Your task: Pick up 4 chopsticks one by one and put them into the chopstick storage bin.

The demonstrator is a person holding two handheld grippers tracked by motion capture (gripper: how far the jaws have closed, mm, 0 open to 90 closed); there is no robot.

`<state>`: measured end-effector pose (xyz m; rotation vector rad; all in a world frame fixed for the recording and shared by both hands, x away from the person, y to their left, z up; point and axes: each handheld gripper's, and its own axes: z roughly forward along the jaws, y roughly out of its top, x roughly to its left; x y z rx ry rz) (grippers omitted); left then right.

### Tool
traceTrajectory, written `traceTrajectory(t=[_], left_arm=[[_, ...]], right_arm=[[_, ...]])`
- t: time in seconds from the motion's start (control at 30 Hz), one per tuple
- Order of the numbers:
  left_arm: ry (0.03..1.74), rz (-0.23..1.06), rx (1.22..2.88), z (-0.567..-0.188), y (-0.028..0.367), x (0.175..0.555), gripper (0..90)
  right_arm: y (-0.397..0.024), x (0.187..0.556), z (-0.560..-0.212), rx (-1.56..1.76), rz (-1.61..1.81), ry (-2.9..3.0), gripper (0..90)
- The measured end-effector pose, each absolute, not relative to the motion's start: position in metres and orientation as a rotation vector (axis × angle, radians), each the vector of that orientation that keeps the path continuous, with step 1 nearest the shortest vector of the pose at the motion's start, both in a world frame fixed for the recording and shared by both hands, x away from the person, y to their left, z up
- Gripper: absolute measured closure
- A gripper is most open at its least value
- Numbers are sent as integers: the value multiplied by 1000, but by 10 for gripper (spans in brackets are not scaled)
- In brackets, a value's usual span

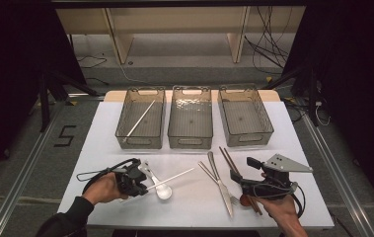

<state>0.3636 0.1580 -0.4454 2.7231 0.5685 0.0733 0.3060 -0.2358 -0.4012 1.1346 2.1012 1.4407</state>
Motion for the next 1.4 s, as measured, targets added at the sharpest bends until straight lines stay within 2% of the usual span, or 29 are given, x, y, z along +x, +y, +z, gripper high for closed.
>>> traceTrajectory(t=[0.4,0.8,1.4], left_arm=[[662,70,2582,-430,162,369,836],[726,86,2510,-422,165,372,837],[821,154,2374,-396,180,394,837]], right_arm=[[-236,306,-401,1143,1444,2097,249],[-236,306,-401,1144,1445,2096,249],[-237,307,-402,1160,1448,2089,249]])
